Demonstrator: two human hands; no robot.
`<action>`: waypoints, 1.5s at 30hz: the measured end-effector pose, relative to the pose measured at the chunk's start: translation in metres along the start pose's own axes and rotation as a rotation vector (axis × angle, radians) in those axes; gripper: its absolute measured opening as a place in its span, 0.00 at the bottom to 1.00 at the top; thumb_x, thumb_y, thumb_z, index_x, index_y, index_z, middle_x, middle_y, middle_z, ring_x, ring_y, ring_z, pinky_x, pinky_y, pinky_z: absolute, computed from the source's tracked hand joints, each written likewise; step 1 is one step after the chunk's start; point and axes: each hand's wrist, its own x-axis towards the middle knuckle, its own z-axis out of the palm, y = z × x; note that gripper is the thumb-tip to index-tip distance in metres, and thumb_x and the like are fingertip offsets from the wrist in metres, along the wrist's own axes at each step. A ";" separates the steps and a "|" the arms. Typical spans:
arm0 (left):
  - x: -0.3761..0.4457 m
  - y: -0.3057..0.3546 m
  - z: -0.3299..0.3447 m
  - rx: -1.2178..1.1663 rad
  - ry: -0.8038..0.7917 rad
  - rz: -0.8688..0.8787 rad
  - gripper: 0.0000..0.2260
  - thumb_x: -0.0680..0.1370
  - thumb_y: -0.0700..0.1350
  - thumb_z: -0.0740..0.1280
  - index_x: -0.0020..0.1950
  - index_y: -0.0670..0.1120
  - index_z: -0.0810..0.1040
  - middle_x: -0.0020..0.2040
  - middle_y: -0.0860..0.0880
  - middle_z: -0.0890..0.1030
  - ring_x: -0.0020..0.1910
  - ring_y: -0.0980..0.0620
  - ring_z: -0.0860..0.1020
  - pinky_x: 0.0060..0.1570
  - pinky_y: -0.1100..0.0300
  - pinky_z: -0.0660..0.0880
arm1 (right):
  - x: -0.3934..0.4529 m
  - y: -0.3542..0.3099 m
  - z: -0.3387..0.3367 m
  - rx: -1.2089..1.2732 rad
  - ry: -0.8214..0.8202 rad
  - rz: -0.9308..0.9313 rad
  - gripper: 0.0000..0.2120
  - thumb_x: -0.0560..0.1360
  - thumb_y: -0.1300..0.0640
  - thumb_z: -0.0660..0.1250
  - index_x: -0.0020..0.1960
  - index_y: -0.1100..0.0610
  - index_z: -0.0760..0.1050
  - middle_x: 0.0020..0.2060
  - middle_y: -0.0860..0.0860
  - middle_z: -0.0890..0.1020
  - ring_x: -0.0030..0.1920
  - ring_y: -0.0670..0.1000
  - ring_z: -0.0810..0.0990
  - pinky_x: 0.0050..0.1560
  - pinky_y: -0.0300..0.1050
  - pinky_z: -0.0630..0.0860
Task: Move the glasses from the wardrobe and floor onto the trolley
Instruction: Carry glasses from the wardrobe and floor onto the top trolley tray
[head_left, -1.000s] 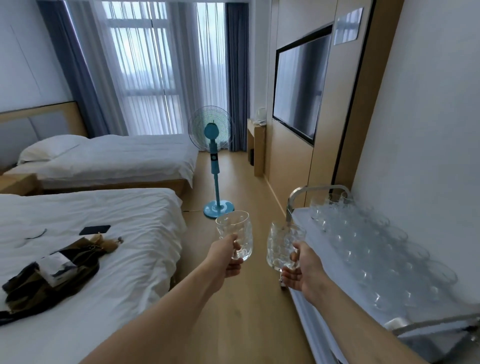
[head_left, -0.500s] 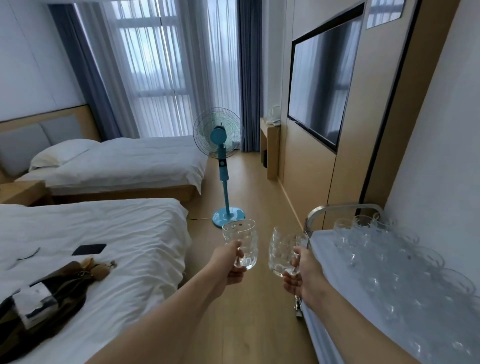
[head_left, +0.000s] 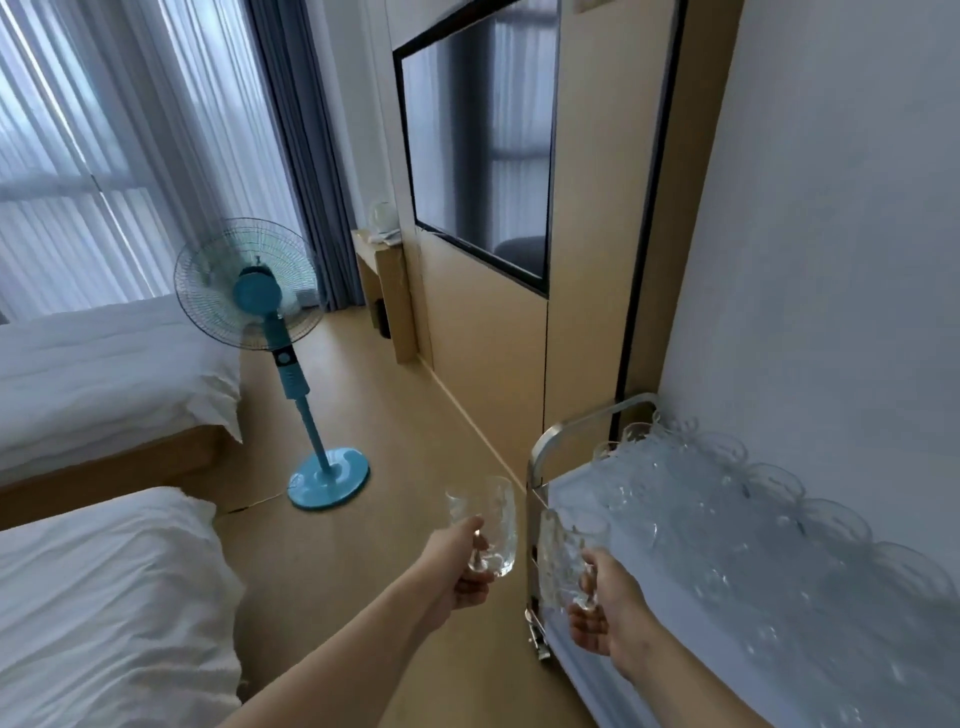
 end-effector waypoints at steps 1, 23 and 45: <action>0.014 0.009 0.000 0.022 -0.027 -0.003 0.15 0.81 0.54 0.64 0.48 0.42 0.77 0.35 0.41 0.79 0.30 0.47 0.75 0.37 0.56 0.77 | 0.007 -0.002 0.004 0.029 0.029 0.017 0.18 0.80 0.47 0.63 0.36 0.56 0.68 0.28 0.56 0.76 0.25 0.52 0.71 0.31 0.43 0.74; 0.186 0.029 0.103 0.215 -0.370 -0.232 0.17 0.82 0.56 0.65 0.50 0.42 0.77 0.40 0.42 0.76 0.31 0.49 0.72 0.42 0.54 0.75 | 0.137 -0.009 -0.006 0.248 0.301 0.061 0.16 0.80 0.50 0.62 0.37 0.57 0.68 0.31 0.58 0.76 0.33 0.55 0.75 0.37 0.49 0.78; 0.249 0.005 0.164 0.462 -0.319 -0.096 0.12 0.85 0.47 0.62 0.51 0.46 0.83 0.53 0.53 0.83 0.55 0.55 0.79 0.60 0.55 0.78 | 0.221 0.027 -0.015 0.582 0.399 -0.071 0.15 0.81 0.59 0.66 0.37 0.65 0.79 0.33 0.59 0.80 0.39 0.59 0.80 0.47 0.58 0.79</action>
